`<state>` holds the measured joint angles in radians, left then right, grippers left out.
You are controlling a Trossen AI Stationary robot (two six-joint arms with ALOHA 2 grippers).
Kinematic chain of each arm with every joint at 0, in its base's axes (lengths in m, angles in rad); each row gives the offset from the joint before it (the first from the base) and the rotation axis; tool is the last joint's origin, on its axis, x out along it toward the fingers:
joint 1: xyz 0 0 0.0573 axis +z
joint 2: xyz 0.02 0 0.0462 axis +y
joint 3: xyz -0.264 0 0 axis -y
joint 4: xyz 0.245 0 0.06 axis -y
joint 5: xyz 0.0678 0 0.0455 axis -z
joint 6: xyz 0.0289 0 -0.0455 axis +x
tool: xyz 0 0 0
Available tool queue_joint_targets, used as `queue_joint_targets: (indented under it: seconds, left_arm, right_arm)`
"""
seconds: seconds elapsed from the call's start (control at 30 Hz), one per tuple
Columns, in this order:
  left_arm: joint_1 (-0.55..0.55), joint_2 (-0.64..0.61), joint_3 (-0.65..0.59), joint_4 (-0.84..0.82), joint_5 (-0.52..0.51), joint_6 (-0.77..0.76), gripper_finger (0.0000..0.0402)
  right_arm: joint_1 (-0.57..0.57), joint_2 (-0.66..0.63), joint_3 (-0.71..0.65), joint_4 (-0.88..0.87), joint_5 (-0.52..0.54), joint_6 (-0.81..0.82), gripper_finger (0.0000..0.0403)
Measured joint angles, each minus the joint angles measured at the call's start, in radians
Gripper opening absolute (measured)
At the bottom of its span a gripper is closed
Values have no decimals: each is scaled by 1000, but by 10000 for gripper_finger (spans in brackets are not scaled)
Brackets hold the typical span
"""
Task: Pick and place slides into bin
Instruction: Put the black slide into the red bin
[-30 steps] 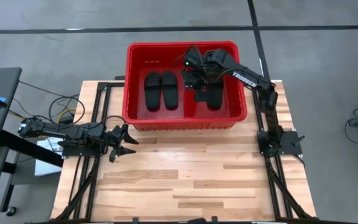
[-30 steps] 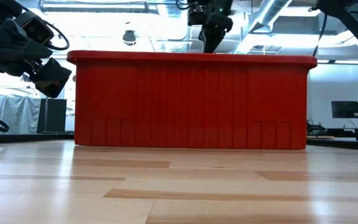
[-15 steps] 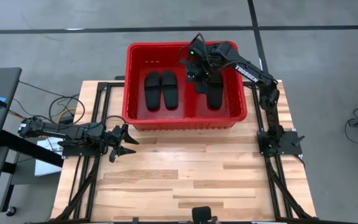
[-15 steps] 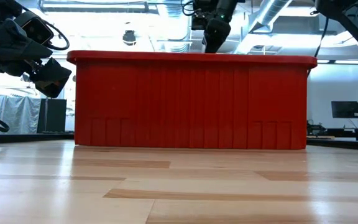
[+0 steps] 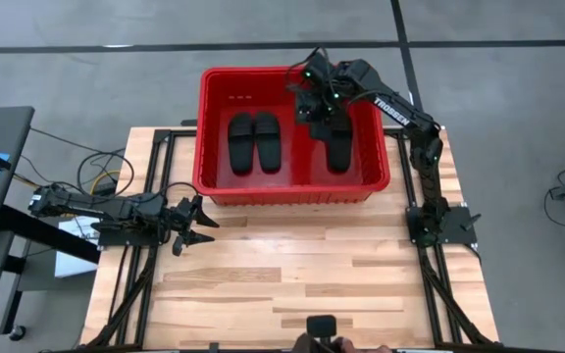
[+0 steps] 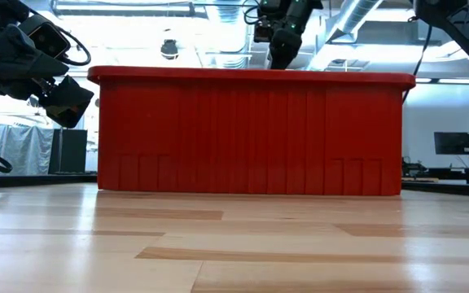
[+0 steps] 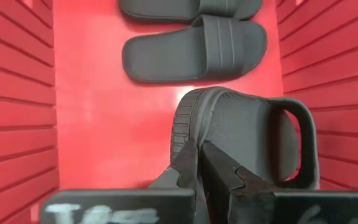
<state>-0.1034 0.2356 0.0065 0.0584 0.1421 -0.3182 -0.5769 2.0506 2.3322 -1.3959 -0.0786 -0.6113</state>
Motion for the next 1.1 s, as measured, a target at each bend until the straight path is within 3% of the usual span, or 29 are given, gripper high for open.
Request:
queue_joint_targets:
  seconds: [1.1]
  left_arm:
    - [0, 0, 0, 0, 0, 0, 210]
  right_arm:
    - [-35, 145, 0, 12, -7, -26, 0]
